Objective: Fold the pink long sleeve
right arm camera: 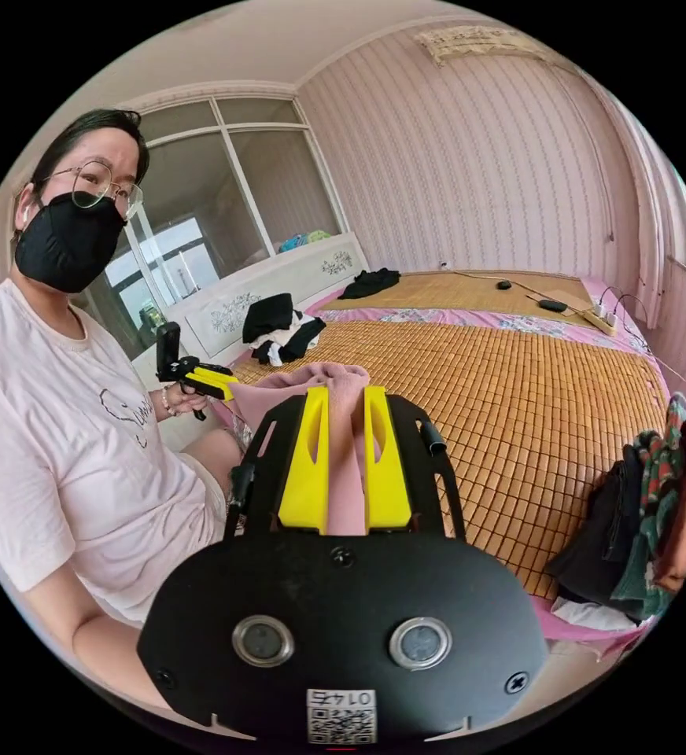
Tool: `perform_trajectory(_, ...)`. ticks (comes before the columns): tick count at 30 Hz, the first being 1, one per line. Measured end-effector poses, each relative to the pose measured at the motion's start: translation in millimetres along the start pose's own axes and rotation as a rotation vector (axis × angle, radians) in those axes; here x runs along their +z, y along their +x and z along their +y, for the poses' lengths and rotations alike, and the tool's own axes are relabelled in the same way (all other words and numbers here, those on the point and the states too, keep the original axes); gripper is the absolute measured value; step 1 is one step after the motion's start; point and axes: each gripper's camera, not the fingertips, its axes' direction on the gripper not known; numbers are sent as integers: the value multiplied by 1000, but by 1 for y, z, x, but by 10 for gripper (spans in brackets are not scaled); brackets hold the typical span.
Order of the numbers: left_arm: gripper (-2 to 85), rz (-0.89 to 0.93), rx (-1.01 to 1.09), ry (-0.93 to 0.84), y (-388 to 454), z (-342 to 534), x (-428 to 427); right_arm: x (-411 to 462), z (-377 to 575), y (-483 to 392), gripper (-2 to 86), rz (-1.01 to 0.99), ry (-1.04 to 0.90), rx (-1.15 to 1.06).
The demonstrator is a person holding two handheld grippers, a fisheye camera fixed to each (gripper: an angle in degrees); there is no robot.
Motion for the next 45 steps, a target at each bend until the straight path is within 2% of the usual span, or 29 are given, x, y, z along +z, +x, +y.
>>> perform_trajectory(3, -3, 160, 86, 73, 16, -65, 32, -92, -7, 18, 72, 143, 44, 25)
perform_trajectory(7, -1, 391, 185, 164, 43, -178, 93, -200, -51, 57, 73, 331, 12, 45)
perform_trajectory(10, 5, 363, 230, 140, 60, -262, 163, -257, -104, 148, 84, 432, -72, 166)
perform_trajectory(13, 15, 300, 177, 40, 63, -324, 265, -261, -124, 277, 103, 665, -160, 368)
perform_trajectory(14, 16, 268, 174, 9, 65, -330, 287, -250, -111, 327, 108, 731, -171, 486)
perform_trajectory(16, 21, 116, 93, -124, 72, -336, 358, -220, -73, 387, 108, 713, -194, 659)
perform_trajectory(18, 26, 129, 99, -190, 81, -330, 385, -182, -31, 425, 105, 690, -263, 737)
perform_trajectory(21, 36, 121, 125, -172, 90, -327, 389, -184, -29, 421, 97, 700, -231, 693)
perform_trajectory(28, 61, 171, -18, -135, 74, -305, 356, -183, -16, 378, 100, 730, -146, 598)
perform_trajectory(35, 62, 56, -61, -122, 44, -260, 291, -185, 39, 271, 115, 701, 69, 516)
perform_trajectory(37, 58, 34, -66, -77, 34, -230, 245, -171, 65, 228, 117, 690, 76, 504)
perform_trajectory(41, 51, 11, -75, 3, 21, -156, 161, -99, 140, 120, 121, 582, 84, 444)
perform_trajectory(43, 50, -79, -135, 28, 12, -89, 100, -44, 162, 80, 120, 483, 33, 369)
perform_trajectory(45, 50, -175, -215, 38, 5, -34, 56, 49, 174, 39, 119, 346, -107, 284)
